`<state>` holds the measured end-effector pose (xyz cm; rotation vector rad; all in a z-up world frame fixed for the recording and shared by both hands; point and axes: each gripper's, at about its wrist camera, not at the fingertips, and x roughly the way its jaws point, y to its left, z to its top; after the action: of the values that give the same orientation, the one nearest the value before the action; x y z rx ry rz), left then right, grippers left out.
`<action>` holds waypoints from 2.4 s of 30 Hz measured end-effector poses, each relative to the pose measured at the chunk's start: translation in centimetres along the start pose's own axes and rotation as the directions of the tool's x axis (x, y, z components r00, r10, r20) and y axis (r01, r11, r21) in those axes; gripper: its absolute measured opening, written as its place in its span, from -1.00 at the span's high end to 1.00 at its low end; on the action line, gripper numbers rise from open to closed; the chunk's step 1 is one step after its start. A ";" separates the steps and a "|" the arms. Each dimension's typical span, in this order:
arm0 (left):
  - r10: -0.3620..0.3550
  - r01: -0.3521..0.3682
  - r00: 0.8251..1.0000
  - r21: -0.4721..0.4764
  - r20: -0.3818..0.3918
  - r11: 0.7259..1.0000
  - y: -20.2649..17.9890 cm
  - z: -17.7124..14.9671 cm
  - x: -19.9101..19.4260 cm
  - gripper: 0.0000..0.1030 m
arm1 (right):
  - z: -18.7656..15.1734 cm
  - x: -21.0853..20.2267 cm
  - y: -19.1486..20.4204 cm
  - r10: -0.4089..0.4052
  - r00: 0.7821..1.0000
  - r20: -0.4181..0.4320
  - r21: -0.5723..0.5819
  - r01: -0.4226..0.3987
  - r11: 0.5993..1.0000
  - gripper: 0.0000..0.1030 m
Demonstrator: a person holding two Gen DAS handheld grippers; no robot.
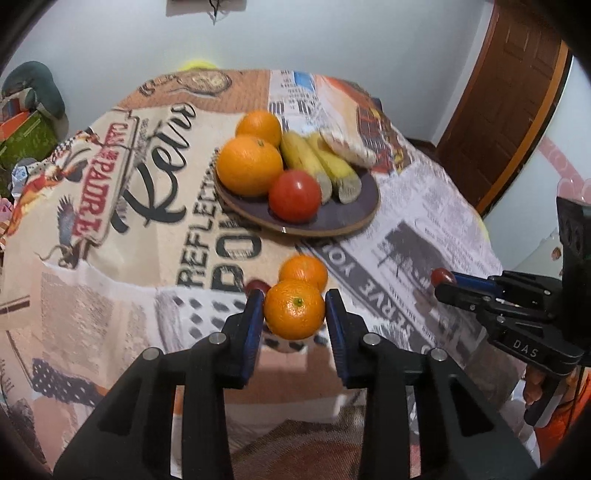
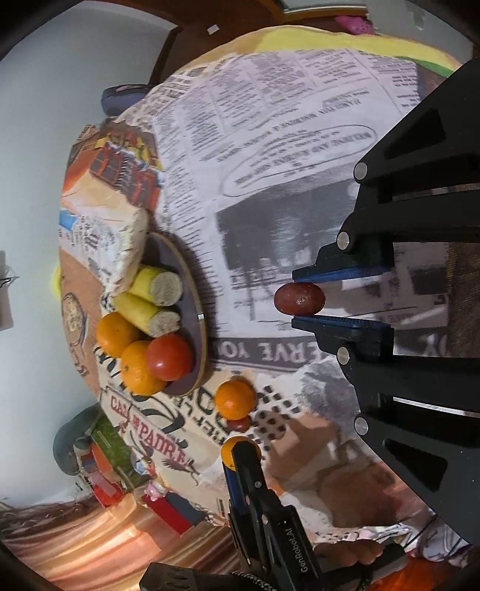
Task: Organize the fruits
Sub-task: 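Place the mandarin on the plate with the left tool while the right tool drops the date there, then open both tools and withdraw them from the plate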
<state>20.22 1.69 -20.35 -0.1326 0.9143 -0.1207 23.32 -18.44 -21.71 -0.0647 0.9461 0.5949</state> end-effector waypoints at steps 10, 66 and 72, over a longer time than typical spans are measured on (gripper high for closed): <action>0.019 -0.018 0.998 -0.013 0.065 1.000 1.3 3.6 -0.2 0.35 | 3.7 0.3 1.0 0.004 0.998 0.063 -0.041 -0.001 0.999 0.69; 0.001 -0.001 1.000 0.000 0.026 1.000 3.1 6.3 5.8 0.02 | 12.1 6.2 -7.6 0.035 0.996 0.078 0.082 -0.041 0.996 -0.22; -0.004 0.004 0.999 -0.009 0.035 1.000 3.3 6.2 5.5 0.02 | 13.3 7.9 -7.6 0.063 0.997 0.054 0.067 -0.067 0.996 -0.43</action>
<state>28.58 4.47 -21.46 -0.1448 0.8801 -0.1178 40.45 -17.20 -21.45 0.0434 0.9200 0.6204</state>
